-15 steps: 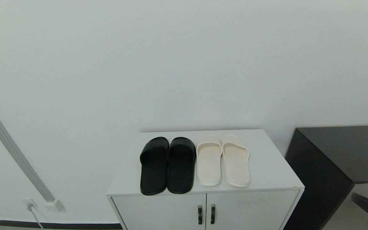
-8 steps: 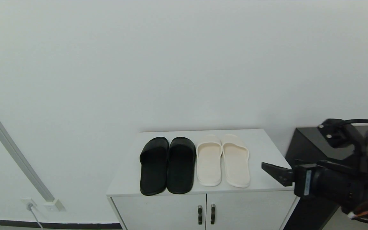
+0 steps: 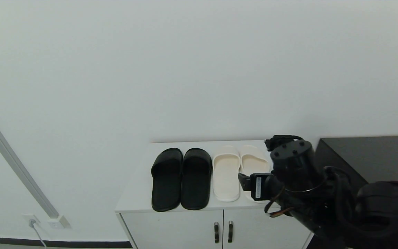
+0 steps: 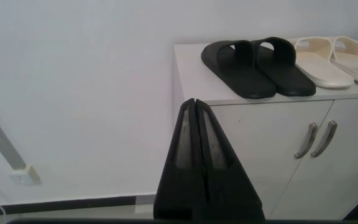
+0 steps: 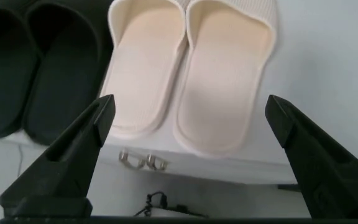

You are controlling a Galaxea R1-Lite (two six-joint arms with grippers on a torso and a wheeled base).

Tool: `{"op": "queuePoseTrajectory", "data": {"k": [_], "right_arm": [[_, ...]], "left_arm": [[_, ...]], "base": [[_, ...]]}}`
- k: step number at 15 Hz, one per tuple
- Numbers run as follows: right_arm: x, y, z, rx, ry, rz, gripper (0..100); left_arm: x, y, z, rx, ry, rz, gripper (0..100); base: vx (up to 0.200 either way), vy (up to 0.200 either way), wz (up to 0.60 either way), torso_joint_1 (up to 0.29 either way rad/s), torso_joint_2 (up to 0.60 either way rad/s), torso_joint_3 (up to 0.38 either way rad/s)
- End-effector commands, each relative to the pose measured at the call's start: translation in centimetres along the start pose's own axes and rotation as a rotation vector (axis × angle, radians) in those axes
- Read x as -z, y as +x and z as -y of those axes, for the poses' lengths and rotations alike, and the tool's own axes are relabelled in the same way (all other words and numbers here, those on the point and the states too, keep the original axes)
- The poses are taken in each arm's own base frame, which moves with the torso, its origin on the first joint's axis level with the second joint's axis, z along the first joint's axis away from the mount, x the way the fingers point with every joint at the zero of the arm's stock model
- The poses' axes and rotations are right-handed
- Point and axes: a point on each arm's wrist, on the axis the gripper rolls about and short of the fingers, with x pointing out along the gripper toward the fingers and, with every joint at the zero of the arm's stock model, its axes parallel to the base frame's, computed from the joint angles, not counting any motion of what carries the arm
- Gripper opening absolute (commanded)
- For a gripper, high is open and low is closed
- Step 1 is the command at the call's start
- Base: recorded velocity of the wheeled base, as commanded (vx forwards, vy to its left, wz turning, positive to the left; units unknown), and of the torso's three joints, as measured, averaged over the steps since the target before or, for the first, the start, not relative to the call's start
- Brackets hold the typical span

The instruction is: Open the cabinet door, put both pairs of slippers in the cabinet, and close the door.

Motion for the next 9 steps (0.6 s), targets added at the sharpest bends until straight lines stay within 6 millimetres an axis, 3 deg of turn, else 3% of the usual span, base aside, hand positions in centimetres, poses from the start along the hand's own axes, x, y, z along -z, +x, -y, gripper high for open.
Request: {"op": "queuePoseTrajectory", "data": {"k": [1, 9], "right_arm": [[1.7, 3.2, -1.2, 0.048, -0.021, -0.010, 100], [1.7, 10.7, -1.9, 0.143, -0.019, 0.054, 100]], "left_arm": [[0.0, 0.0, 0.0, 0.000, -0.001, 0.000, 0], [0.0, 0.0, 0.0, 0.000, -0.001, 0.000, 0]], "base": [[0.000, 0.000, 0.00, 0.000, 0.00, 0.000], [0.000, 0.000, 0.00, 0.000, 0.00, 0.000]]}}
